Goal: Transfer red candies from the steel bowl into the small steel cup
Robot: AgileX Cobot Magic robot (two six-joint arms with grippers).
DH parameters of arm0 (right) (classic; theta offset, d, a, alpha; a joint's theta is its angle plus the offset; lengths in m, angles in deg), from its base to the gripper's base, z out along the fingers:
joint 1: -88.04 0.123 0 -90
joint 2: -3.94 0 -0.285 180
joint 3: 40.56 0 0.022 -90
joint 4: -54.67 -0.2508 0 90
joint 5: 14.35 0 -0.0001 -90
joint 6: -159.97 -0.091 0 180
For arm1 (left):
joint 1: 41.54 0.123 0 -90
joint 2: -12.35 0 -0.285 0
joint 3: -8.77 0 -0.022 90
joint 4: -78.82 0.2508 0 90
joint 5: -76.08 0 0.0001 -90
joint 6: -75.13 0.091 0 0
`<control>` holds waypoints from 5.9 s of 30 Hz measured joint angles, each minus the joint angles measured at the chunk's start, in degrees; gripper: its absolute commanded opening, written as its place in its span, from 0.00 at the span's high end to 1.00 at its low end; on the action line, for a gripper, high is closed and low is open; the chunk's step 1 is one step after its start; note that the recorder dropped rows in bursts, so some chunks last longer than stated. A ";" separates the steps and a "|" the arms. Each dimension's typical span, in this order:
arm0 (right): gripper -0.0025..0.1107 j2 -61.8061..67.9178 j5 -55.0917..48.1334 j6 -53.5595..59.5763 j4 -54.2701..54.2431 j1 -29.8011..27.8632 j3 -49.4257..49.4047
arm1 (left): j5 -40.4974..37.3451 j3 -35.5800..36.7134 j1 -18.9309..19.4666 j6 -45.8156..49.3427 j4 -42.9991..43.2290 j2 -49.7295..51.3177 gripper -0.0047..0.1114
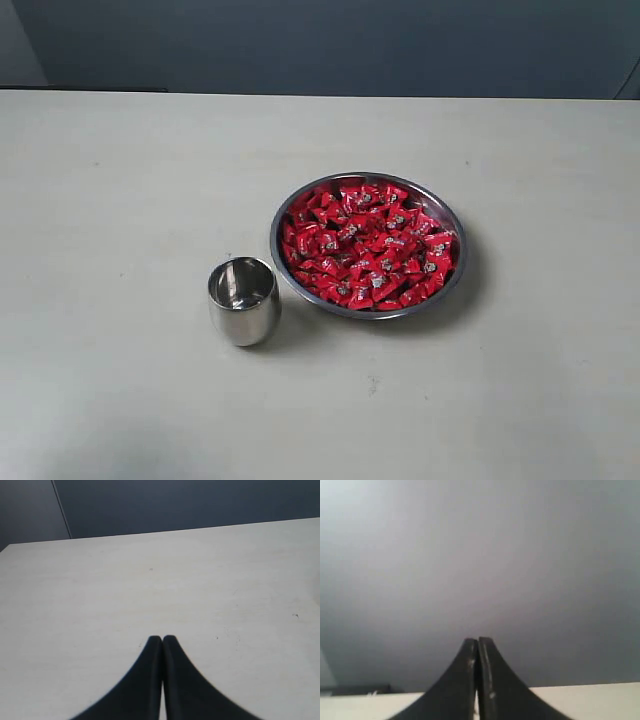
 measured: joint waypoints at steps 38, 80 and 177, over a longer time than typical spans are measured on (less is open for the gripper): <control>0.89 70.81 -27.36 18.03 -9.37 16.55 27.79 | 0.00 0.00 0.00 0.00 0.00 0.00 0.96; 0.68 85.63 -41.52 -3.91 7.30 18.03 42.67 | 0.00 0.00 0.00 0.00 0.00 0.00 0.96; 0.63 71.05 -37.15 18.13 -2.78 37.22 45.02 | 0.00 0.00 0.00 0.00 0.00 0.00 0.96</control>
